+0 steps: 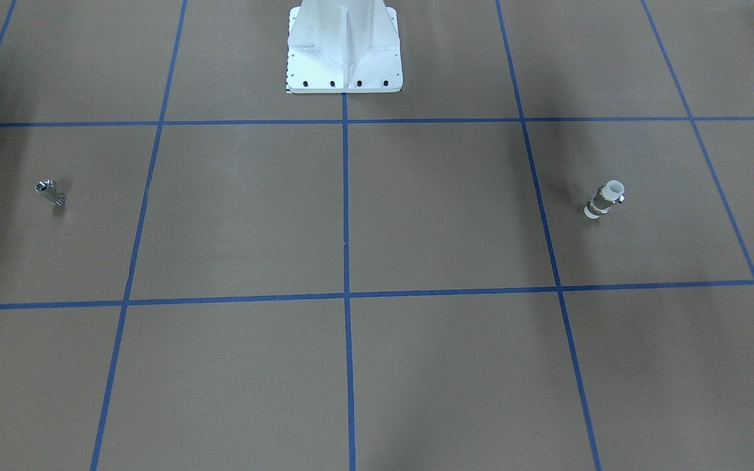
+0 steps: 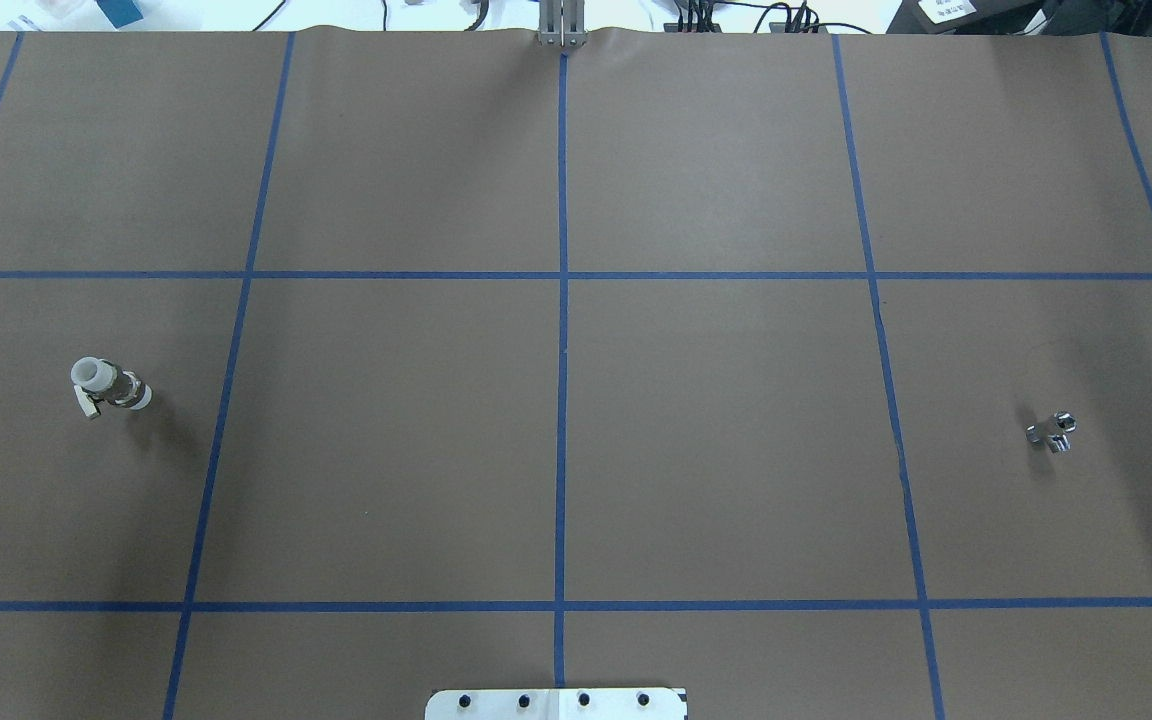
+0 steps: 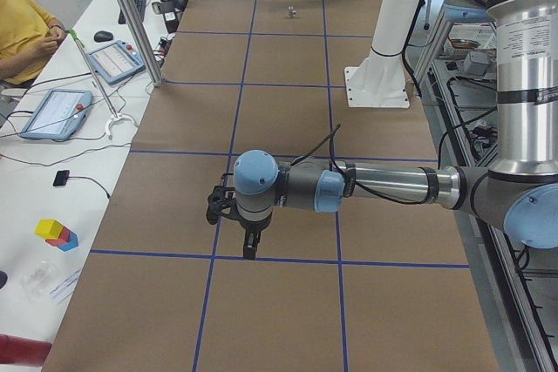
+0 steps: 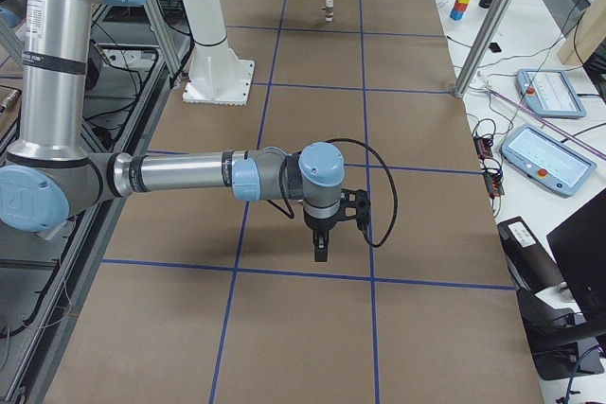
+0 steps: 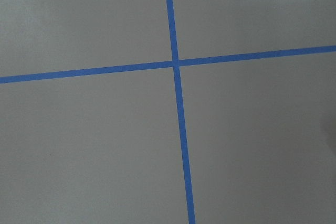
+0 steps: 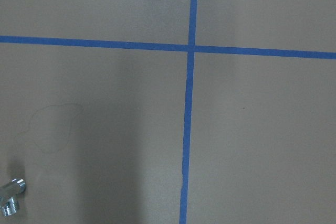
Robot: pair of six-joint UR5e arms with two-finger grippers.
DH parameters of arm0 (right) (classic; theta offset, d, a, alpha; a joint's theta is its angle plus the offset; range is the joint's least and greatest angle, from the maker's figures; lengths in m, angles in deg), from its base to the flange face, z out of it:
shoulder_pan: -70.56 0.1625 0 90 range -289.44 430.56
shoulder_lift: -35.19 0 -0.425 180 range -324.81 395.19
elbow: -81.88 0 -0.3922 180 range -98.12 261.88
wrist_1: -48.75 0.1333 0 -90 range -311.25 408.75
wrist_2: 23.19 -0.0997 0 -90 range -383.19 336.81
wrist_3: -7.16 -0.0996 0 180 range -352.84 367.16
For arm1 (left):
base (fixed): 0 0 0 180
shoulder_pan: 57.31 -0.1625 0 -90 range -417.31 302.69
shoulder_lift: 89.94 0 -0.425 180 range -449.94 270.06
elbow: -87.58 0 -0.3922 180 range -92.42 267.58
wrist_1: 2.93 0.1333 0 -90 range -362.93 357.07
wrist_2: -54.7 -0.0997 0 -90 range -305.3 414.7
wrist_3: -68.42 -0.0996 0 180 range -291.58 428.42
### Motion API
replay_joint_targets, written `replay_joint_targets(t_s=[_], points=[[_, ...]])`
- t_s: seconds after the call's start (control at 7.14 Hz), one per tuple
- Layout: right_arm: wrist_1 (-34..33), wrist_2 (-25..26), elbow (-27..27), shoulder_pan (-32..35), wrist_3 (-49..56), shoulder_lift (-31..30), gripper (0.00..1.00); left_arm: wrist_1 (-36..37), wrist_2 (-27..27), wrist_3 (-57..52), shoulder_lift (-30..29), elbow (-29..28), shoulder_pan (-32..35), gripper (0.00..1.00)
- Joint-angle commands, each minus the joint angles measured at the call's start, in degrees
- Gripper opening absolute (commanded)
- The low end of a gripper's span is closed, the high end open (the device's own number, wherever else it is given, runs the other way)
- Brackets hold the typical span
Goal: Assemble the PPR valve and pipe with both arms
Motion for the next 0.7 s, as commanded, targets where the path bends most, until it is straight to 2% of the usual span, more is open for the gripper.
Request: replay_joint_targets(t_s=[0.0, 0.56], points=[[0.0, 0.0, 0.1, 0.0, 0.0, 0.1, 1.00, -0.7, -0.5, -0.6, 0.0, 0.2, 0.0, 1.00], [0.0, -0.1, -0.2, 0.0, 0.0, 0.2, 1.00, 0.0, -0.5, 0.3, -3.7, 1.0, -0.8, 1.00]])
